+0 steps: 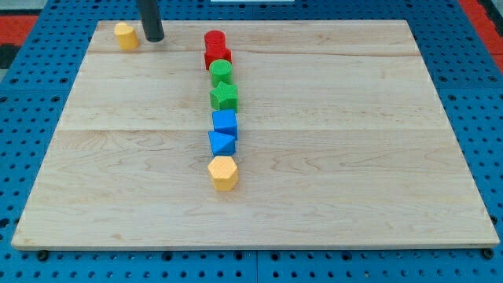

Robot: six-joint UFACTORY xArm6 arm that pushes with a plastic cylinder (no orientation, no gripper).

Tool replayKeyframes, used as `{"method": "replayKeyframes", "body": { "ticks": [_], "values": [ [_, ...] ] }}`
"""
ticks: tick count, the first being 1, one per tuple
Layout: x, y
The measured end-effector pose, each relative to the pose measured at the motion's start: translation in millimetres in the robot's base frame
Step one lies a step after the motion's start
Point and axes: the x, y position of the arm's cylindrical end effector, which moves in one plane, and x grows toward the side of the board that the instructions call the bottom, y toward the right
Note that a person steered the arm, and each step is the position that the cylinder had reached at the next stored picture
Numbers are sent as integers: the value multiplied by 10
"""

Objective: Point your arm at the top left corner of the board

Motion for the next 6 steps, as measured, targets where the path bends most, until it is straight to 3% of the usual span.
{"method": "replayKeyframes", "body": {
  "ticks": [1,2,3,4,5,6],
  "values": [
    [424,-152],
    [704,-1134],
    [576,-1440],
    [-140,-1323],
    [-426,-985],
    [-50,-639]
  ]
}}
